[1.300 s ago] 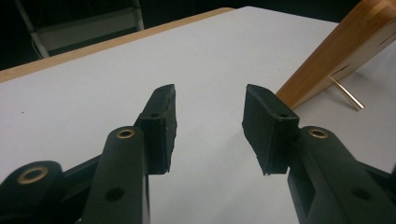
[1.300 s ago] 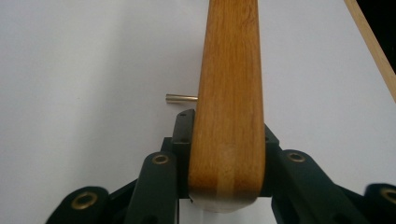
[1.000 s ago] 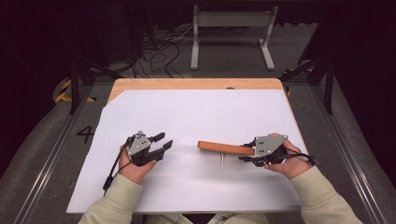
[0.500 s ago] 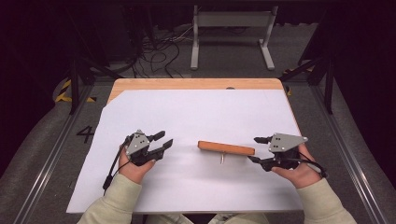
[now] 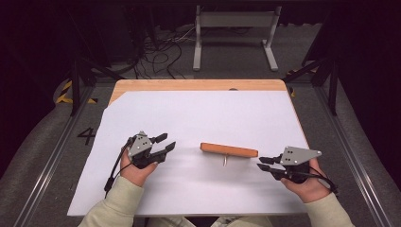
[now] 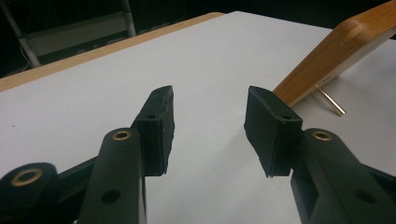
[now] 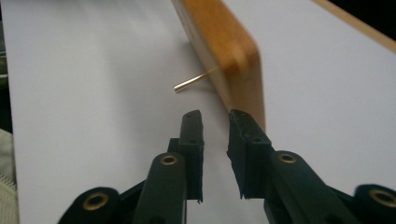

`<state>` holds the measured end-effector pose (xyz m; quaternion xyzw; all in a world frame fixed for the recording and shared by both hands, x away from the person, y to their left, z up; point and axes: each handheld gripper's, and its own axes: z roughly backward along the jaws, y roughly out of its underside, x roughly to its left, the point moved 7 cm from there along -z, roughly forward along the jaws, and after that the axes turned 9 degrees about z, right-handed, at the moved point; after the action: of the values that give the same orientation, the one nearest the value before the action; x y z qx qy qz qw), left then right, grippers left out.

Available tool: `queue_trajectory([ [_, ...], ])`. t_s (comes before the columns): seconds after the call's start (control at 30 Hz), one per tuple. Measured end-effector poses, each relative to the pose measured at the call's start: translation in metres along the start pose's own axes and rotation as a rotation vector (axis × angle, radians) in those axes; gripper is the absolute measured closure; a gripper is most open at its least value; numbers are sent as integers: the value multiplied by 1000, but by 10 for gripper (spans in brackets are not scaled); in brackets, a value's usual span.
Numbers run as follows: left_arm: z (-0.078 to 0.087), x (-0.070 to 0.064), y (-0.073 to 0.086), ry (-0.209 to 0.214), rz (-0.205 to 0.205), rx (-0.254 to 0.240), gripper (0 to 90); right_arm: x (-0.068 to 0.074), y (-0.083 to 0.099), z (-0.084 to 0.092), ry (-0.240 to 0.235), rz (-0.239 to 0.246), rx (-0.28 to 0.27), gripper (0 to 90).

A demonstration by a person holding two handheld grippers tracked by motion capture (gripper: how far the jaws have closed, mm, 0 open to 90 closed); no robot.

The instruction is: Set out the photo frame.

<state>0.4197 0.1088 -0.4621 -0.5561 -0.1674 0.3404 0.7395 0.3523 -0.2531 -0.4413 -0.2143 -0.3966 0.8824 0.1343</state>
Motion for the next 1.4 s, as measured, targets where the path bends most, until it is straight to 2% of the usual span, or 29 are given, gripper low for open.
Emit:
queue_trajectory([
  [0.1,0,1,0,0,2,8,524,6,4,-8,-27,1,22,841],
  [0.2,0,1,1,0,5,12,519,6,6,-13,-33,-1,28,868],
  [0.43,1,2,0,13,27,8,500,4,19,-33,-43,-8,65,900],
  [0.6,1,1,-1,35,59,9,517,1,18,-40,-43,-12,58,900],
  [0.77,1,1,-1,41,63,7,515,-1,18,-48,-41,-13,72,900],
  [0.9,1,1,-1,40,60,8,512,-9,19,-53,-8,-32,82,900],
  [1.17,1,1,0,43,56,19,520,-14,20,-55,-10,-43,87,900],
  [1.4,0,0,1,43,50,22,521,-31,22,-61,14,-75,115,900],
])
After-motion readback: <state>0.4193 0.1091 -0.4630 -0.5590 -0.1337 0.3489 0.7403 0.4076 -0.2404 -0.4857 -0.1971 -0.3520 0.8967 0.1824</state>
